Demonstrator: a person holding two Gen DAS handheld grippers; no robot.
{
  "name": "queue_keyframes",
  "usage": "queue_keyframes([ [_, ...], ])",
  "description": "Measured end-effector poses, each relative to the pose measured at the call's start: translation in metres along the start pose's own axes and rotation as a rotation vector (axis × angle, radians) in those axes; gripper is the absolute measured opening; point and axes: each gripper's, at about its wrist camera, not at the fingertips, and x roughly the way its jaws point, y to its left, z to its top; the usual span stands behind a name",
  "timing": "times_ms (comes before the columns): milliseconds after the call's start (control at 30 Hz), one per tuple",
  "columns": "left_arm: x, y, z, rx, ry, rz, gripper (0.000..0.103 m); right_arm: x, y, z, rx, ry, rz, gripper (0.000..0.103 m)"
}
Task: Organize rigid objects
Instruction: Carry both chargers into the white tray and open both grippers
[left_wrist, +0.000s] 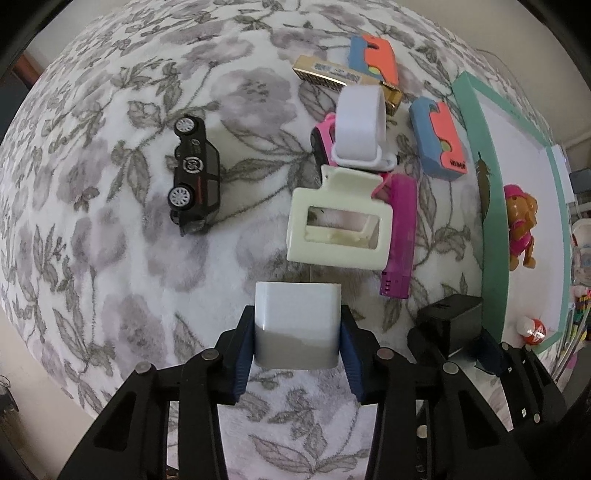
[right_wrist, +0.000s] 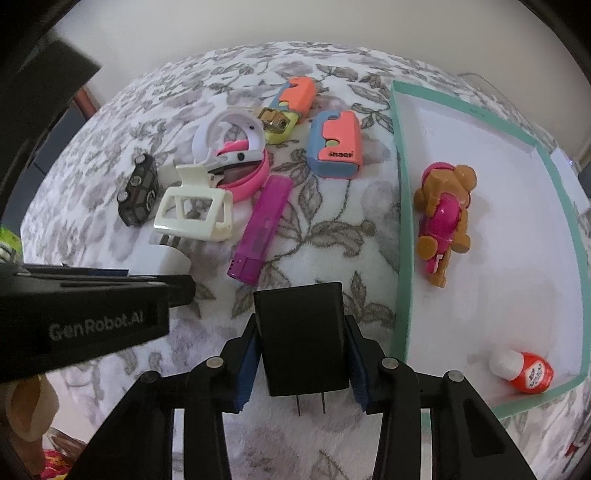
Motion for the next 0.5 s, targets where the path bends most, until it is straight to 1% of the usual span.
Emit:
queue_keyframes([
  [233, -0.026, 0.008, 0.003, -0.010, -0.080, -0.024, 0.044, -0.020, -0.009, 0.003, 0.055, -0.071, 0.049, 0.044],
  [333, -0.037, 0.011, 0.004, -0.015, -0.114, -0.046, 0.044, -0.031, -0.014, 0.006, 0.090, -0.119, 0.065, 0.044],
  [433, -0.054, 0.014, 0.004, -0.017, -0.169, -0.074, 0.044, -0.045, -0.024, 0.008, 0.139, -0.179, 0.072, 0.044],
  [500, -0.067, 0.013, 0.005, -0.009, -0.214, -0.086, 0.044, -0.053, -0.032, 0.008, 0.172, -0.211, 0.059, 0.044],
])
